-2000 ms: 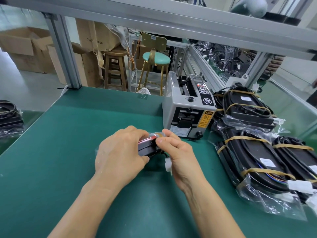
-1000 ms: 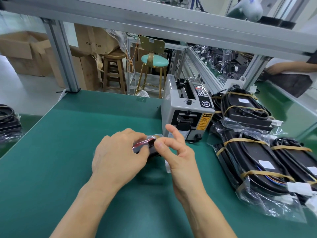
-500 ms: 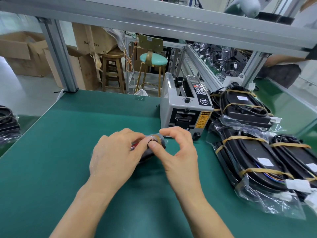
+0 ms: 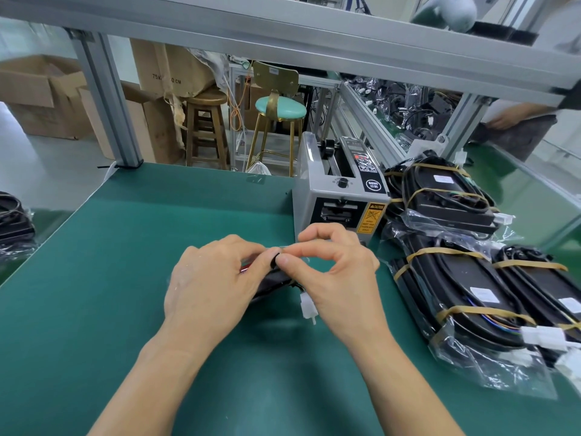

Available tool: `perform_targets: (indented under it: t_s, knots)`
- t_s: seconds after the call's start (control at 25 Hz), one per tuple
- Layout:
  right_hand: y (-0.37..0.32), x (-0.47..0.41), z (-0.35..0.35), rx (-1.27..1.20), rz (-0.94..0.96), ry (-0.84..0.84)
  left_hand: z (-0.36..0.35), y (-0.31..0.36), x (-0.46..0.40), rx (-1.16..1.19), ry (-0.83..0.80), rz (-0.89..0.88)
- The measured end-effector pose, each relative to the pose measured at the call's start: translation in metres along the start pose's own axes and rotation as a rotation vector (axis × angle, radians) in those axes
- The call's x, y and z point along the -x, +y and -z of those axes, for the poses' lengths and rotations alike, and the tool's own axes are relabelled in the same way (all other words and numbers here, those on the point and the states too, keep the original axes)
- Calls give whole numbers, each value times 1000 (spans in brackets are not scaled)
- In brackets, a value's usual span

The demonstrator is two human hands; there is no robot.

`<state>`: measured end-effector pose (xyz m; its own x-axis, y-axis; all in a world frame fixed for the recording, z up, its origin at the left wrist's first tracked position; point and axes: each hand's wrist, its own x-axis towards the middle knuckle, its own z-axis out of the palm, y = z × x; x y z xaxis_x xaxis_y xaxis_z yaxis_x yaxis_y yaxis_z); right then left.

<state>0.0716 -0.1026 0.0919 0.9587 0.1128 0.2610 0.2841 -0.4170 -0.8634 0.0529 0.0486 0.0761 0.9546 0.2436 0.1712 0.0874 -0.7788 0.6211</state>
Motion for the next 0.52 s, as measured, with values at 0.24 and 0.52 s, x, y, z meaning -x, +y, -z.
perform_targets:
  t_s: [0.24,0.52]
  knots:
    - [7,2,-9,84,72,-16,-2,2,0,-4,30,28]
    - [29,-13,-2,-336,-298,-64,4,4,0,-102,1,-46]
